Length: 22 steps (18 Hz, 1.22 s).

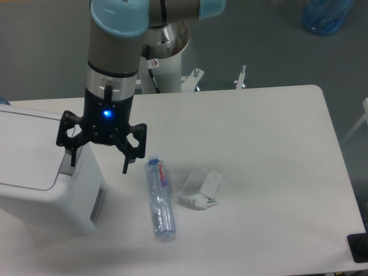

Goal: Open the trash can
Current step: 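Lower the gripper onto the trash can lid edge to pop it open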

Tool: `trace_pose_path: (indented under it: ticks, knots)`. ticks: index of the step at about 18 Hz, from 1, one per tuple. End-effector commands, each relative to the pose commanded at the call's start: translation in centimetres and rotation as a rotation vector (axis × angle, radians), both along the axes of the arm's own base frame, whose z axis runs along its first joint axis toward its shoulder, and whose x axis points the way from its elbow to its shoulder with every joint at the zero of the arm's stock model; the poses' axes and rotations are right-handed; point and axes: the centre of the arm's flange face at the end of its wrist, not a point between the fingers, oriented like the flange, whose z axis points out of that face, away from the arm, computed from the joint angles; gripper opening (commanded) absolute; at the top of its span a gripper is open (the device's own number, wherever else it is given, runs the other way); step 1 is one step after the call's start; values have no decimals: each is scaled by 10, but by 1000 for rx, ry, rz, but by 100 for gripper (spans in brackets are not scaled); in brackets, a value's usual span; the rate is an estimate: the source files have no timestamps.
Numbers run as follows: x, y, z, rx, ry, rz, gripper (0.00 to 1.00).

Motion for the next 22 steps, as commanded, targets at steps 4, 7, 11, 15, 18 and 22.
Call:
trace_pose_path:
  ticks: [4,7,11,15,18,22]
  knots:
    - [6,3,-7,-35,40,1,100]
    - [6,2,-7,-35,41,1,100]
    - [7,1,-8,-39,42,0,100]
    - [7,1,-8,-42,45,3,100]
    - [7,2,-10,-45,43,4,100]
    - [7,2,-12,-48,40,5,100]
